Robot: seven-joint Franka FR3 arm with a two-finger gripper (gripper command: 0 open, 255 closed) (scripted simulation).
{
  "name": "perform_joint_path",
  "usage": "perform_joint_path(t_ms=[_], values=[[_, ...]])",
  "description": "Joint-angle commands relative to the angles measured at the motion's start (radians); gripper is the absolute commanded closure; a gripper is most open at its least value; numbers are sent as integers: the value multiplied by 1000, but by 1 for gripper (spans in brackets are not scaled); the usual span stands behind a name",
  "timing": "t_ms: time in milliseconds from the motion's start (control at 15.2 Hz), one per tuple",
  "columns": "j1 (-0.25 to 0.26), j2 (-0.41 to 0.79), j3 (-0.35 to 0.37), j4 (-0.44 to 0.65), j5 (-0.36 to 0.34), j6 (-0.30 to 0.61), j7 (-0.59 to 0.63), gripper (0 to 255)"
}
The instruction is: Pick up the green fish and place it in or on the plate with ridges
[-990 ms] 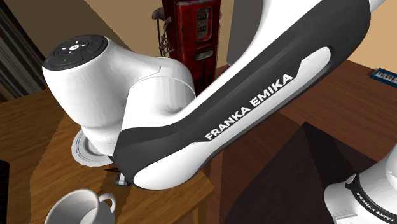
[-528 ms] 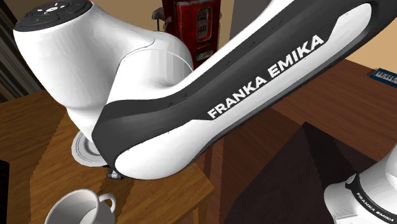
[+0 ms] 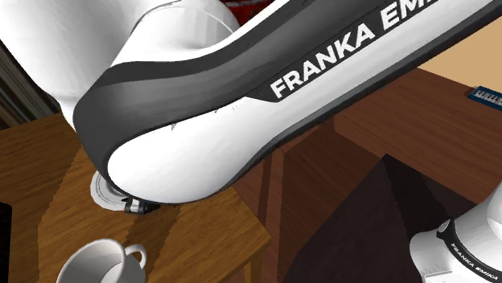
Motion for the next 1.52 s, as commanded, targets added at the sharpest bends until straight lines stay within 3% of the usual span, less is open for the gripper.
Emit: perform_joint_path(t_ms=[0, 396, 726, 1452], values=[[-3, 25, -6, 48, -6, -24, -13, 255], [-3, 217, -49, 328, -54, -117, -80, 255], [17, 407, -82, 635, -82, -231, -145, 255], [15, 450, -95, 555, -102, -112, -125, 255]])
